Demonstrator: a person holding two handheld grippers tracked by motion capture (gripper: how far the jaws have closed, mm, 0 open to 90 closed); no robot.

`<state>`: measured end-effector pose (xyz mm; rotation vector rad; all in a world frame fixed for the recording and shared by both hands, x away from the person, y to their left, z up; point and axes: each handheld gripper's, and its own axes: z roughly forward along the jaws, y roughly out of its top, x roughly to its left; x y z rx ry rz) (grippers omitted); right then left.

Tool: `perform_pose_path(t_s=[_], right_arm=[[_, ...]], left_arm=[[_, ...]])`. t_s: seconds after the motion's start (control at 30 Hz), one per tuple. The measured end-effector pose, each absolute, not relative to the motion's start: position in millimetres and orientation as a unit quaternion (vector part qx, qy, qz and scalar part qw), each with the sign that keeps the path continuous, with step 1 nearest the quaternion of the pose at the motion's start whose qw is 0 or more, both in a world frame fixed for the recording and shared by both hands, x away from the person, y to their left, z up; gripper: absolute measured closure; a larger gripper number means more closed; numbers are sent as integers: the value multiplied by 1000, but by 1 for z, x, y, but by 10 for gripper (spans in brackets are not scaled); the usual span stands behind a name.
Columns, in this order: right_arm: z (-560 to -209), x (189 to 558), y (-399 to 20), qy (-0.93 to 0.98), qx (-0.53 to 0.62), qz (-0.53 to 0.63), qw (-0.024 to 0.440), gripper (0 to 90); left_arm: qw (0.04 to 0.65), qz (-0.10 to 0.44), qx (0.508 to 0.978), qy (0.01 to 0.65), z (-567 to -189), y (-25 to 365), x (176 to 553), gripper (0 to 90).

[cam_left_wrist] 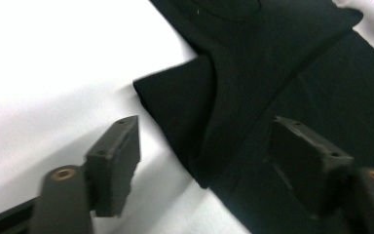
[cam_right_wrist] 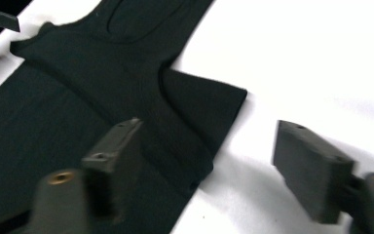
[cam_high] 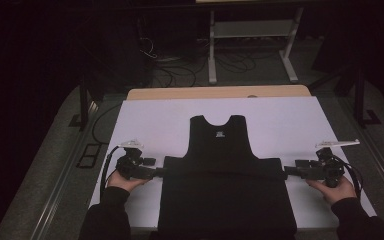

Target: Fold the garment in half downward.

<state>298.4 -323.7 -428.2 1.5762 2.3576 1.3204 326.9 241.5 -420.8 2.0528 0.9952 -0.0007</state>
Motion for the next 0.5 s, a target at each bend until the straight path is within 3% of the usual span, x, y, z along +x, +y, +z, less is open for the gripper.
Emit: perform_pose_path(t_s=[0.1,0.23,0.5], right_arm=[[-426,299,-323,753,498,430,16,141],[-425,300,-322,761,488,427,28,0],[-422,306,-322,763,482,427,49,0]], left_arm=[[424,15,815,394,-419,241,327,132],[443,31,808,388,-419,242,330,110],[434,43,811,390,-415,238,338,0]])
